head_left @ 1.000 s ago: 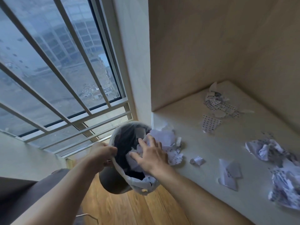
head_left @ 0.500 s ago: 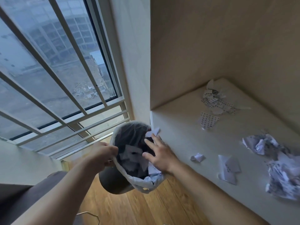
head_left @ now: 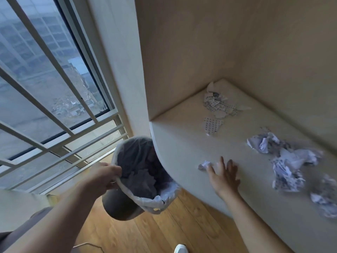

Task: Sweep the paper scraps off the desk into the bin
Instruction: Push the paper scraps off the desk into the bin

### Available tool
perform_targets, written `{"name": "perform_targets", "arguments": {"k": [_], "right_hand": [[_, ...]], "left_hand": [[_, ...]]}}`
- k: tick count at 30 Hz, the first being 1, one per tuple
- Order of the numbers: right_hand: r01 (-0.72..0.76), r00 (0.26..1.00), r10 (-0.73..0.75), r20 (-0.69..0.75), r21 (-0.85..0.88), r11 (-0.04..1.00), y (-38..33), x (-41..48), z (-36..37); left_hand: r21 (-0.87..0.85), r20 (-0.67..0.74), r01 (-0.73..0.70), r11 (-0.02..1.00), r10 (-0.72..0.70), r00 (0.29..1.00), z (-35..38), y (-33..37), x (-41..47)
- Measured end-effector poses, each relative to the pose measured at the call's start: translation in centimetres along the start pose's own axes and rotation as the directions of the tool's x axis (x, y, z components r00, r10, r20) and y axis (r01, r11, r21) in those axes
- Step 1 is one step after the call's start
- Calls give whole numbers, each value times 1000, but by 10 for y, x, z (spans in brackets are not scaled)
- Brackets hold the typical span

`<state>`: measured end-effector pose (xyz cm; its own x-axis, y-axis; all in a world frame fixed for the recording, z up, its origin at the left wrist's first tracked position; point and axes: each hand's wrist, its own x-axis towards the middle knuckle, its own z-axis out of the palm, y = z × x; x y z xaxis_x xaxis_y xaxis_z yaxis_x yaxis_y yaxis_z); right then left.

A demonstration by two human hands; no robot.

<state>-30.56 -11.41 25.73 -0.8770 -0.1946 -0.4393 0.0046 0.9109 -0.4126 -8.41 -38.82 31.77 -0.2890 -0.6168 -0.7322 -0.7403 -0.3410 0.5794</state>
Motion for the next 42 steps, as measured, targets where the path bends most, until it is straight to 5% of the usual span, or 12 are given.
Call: {"name": "perform_targets", "arguments": {"k": [8, 11, 14, 16, 21, 29, 38, 42], "right_hand": [[470, 883, -452, 129, -199, 860, -90, -43, 89], [589, 780, -559, 281, -30, 807, -113, -66, 102], [499, 711, -596, 373, 328, 802, -118, -77, 90], [476, 752, -589, 295, 375, 795, -114, -70, 71], [478, 863, -494, 110, 142, 867, -90, -5, 13], [398, 899, -435, -54, -314, 862, -105, 148, -79], [485, 874, -459, 158, -312, 817, -139, 259, -93], [553, 832, -540, 124, -254, 794, -120, 257, -75]], "left_hand": [[-5, 8, -4, 1000, 4, 1000, -10, -3, -6], [-8, 15, 1, 1000, -1, 1000, -15, -3, -9], [-17, 37, -1, 1000, 2, 999, -20, -3, -11], [-17, 43, 2, 1000, -1, 999, -24, -2, -13], [-15, 73, 2, 1000, -1, 997, -32, -2, -15], [-18, 85, -14, 1000, 16, 996, -24, 4, 5], [-70, 95, 46, 996, -39, 995, -20, -3, 26], [-82, 117, 73, 994, -63, 991, -28, -3, 23]]}}
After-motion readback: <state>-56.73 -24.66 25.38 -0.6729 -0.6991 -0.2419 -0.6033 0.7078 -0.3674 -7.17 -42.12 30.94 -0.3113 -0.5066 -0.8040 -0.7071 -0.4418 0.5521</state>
